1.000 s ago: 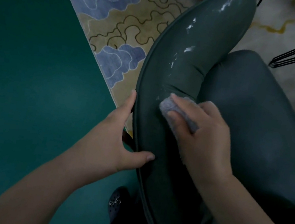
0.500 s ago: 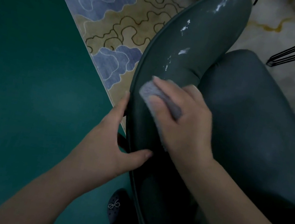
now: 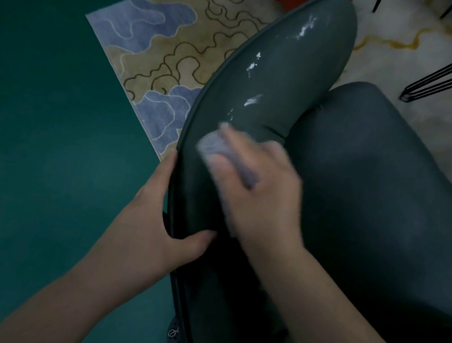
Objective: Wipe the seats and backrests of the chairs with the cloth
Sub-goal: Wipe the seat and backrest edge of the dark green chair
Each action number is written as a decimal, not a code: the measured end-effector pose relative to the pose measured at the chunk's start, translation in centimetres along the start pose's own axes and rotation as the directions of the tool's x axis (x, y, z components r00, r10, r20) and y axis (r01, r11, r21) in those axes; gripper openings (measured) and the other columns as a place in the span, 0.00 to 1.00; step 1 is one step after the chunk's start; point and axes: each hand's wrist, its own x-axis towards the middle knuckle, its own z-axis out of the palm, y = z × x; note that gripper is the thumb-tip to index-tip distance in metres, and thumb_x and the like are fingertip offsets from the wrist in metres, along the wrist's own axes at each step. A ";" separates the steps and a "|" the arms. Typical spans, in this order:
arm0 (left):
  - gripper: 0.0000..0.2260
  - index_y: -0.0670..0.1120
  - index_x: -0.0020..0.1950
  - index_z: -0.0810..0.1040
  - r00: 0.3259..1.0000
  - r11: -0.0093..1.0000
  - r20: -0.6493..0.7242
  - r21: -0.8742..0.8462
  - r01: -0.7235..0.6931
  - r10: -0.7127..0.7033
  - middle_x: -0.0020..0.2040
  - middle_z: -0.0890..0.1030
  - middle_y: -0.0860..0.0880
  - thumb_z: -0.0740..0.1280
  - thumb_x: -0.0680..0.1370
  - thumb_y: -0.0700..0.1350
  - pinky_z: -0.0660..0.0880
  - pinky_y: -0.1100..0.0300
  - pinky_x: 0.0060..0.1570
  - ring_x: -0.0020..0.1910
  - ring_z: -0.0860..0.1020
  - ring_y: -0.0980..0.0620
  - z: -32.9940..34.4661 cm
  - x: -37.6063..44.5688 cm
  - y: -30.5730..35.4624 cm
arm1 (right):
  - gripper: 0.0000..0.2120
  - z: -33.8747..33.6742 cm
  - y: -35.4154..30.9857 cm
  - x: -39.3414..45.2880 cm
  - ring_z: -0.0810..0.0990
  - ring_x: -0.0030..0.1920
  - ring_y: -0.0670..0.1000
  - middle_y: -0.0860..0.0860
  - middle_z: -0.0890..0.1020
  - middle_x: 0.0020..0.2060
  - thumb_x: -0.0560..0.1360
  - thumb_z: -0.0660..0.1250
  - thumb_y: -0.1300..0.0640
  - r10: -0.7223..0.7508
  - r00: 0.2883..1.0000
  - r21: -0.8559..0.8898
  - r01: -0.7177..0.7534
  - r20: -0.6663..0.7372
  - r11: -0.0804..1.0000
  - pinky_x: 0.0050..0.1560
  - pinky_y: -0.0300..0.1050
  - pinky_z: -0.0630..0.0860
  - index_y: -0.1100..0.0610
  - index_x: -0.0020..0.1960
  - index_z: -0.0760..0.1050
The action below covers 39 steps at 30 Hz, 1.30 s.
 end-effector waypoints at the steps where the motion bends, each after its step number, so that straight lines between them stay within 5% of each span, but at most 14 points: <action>1: 0.49 0.78 0.69 0.45 1.000 1.000 -0.004 0.009 0.003 -0.003 0.62 0.64 0.80 0.69 0.55 0.68 0.70 0.74 0.50 0.59 0.76 0.61 0.0 0.1 0.0 | 0.18 0.6 -0.3 -0.2 0.78 0.46 0.44 0.43 0.76 0.45 0.74 0.66 0.45 -0.056 0.997 -0.046 0.058 0.045 0.997 0.51 0.39 0.75 0.46 0.63 0.77; 6: 0.51 0.72 0.74 0.47 1.000 1.000 0.005 0.009 -0.015 0.015 0.72 0.61 0.71 0.72 0.57 0.67 0.68 0.62 0.61 0.66 0.71 0.58 -0.8 1.1 -0.1 | 0.17 -1.9 4.5 -0.1 0.78 0.45 0.46 0.48 0.76 0.44 0.75 0.67 0.45 0.272 0.962 -0.063 -0.273 -0.028 0.960 0.52 0.38 0.73 0.41 0.63 0.76; 9: 0.50 0.74 0.73 0.46 0.999 1.000 0.028 0.008 -0.030 0.030 0.70 0.62 0.74 0.73 0.59 0.65 0.69 0.66 0.56 0.63 0.73 0.63 -1.1 1.8 0.0 | 0.16 -3.2 6.4 -1.6 0.79 0.50 0.47 0.51 0.78 0.46 0.76 0.67 0.50 0.423 0.906 -0.067 -0.424 -0.026 0.903 0.51 0.32 0.71 0.44 0.64 0.76; 12: 0.49 0.76 0.72 0.47 0.998 0.999 0.036 -0.011 -0.046 0.047 0.61 0.61 0.84 0.73 0.59 0.66 0.68 0.75 0.47 0.56 0.70 0.77 -1.3 2.5 -0.3 | 0.14 -2.1 4.5 -1.0 0.78 0.50 0.39 0.49 0.78 0.46 0.76 0.67 0.49 0.350 0.929 0.107 -0.339 -0.117 0.935 0.52 0.27 0.71 0.42 0.61 0.77; 14: 0.48 0.74 0.73 0.48 0.997 0.997 0.040 -0.033 -0.071 0.073 0.58 0.62 0.85 0.73 0.60 0.66 0.68 0.74 0.49 0.56 0.71 0.77 -1.5 3.4 -0.5 | 0.16 -0.9 2.7 0.4 0.78 0.47 0.36 0.45 0.77 0.45 0.74 0.65 0.44 0.214 0.967 0.132 -0.196 -0.141 0.972 0.49 0.24 0.70 0.39 0.62 0.75; 16: 0.48 0.72 0.74 0.50 0.994 0.994 0.039 -0.036 -0.100 0.101 0.57 0.63 0.86 0.74 0.61 0.66 0.68 0.73 0.49 0.56 0.70 0.78 -1.7 4.4 -0.6 | 0.18 -0.1 2.3 0.7 0.78 0.46 0.39 0.42 0.74 0.44 0.73 0.63 0.41 0.128 0.989 0.099 -0.121 -0.075 0.988 0.51 0.29 0.73 0.36 0.64 0.72; 18: 0.47 0.72 0.74 0.50 0.992 0.993 0.054 -0.042 -0.112 0.115 0.56 0.62 0.86 0.74 0.62 0.65 0.67 0.74 0.47 0.53 0.67 0.82 -2.1 5.4 -0.5 | 0.17 -0.3 4.0 0.3 0.79 0.48 0.41 0.44 0.77 0.46 0.75 0.66 0.44 0.257 0.965 0.103 -0.251 -0.054 0.963 0.56 0.40 0.76 0.36 0.63 0.73; 22: 0.48 0.73 0.74 0.49 0.983 0.990 0.121 -0.050 -0.131 0.137 0.68 0.64 0.76 0.74 0.60 0.64 0.67 0.70 0.52 0.63 0.72 0.65 -2.9 6.8 -0.4 | 0.16 -1.8 6.0 -0.9 0.78 0.55 0.41 0.47 0.81 0.53 0.77 0.66 0.51 0.485 0.867 0.036 -0.484 -0.118 0.874 0.60 0.35 0.71 0.45 0.64 0.76; 26: 0.47 0.76 0.70 0.51 0.961 0.980 0.193 -0.042 -0.194 0.199 0.64 0.67 0.77 0.75 0.59 0.65 0.70 0.70 0.52 0.61 0.74 0.64 -3.8 8.3 0.2 | 0.18 0.5 0.8 1.1 0.79 0.47 0.40 0.42 0.78 0.46 0.74 0.65 0.43 0.253 0.939 0.111 -0.233 -0.235 0.966 0.49 0.28 0.73 0.39 0.63 0.74; 29: 0.48 0.74 0.72 0.52 0.942 0.977 0.260 -0.042 -0.208 0.212 0.64 0.70 0.72 0.73 0.56 0.66 0.74 0.71 0.46 0.55 0.77 0.67 -4.6 9.9 0.5 | 0.17 3.1 -2.2 3.1 0.75 0.41 0.44 0.47 0.73 0.42 0.74 0.68 0.47 0.040 0.990 -0.100 -0.054 -0.135 0.994 0.45 0.36 0.74 0.43 0.63 0.76; 31: 0.52 0.72 0.74 0.49 0.931 0.980 0.306 -0.031 -0.199 0.198 0.69 0.68 0.68 0.72 0.55 0.65 0.75 0.70 0.46 0.53 0.79 0.63 -5.3 10.9 0.6 | 0.16 3.2 -2.1 3.6 0.77 0.44 0.47 0.49 0.74 0.43 0.74 0.70 0.50 0.126 0.980 -0.139 -0.148 -0.157 0.979 0.48 0.42 0.75 0.46 0.62 0.78; 35: 0.53 0.72 0.74 0.47 0.902 0.976 0.377 -0.040 -0.213 0.213 0.71 0.64 0.69 0.74 0.56 0.64 0.76 0.71 0.46 0.51 0.81 0.60 -6.3 12.7 0.8 | 0.15 1.3 -0.3 3.3 0.78 0.47 0.44 0.48 0.76 0.44 0.75 0.69 0.51 0.349 0.887 -0.064 -0.384 -0.304 0.921 0.50 0.26 0.69 0.46 0.62 0.78; 37: 0.52 0.73 0.74 0.47 0.883 0.968 0.405 -0.024 -0.248 0.236 0.71 0.64 0.71 0.73 0.55 0.66 0.76 0.58 0.58 0.60 0.79 0.51 -6.4 13.6 1.1 | 0.15 1.5 -0.7 4.0 0.77 0.49 0.41 0.45 0.76 0.46 0.76 0.68 0.49 0.371 0.852 0.017 -0.393 -0.370 0.920 0.51 0.24 0.68 0.46 0.62 0.78; 39: 0.53 0.72 0.74 0.47 0.869 0.957 0.422 0.012 -0.290 0.258 0.70 0.69 0.66 0.72 0.55 0.67 0.75 0.55 0.59 0.61 0.78 0.49 -6.5 14.3 1.3 | 0.16 2.8 -2.1 5.2 0.76 0.46 0.41 0.46 0.75 0.45 0.75 0.67 0.46 0.266 0.903 -0.011 -0.286 -0.337 0.958 0.49 0.29 0.72 0.43 0.62 0.76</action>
